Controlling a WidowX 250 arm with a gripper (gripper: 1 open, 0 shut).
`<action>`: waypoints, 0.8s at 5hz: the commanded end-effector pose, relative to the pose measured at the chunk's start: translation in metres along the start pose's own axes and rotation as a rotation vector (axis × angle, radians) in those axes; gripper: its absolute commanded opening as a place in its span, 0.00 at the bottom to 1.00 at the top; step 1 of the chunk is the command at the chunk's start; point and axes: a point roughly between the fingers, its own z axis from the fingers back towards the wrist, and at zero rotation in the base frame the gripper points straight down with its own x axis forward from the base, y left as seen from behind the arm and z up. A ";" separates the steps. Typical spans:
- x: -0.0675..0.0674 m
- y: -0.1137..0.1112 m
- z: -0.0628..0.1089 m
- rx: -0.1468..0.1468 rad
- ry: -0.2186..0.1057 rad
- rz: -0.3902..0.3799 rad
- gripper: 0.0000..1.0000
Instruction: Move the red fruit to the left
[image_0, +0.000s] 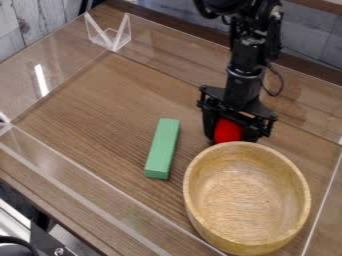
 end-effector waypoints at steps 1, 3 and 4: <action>-0.001 0.012 0.021 -0.011 -0.079 0.038 1.00; 0.018 -0.028 0.035 -0.025 -0.105 -0.003 0.00; 0.024 -0.017 0.030 -0.029 -0.112 0.002 0.00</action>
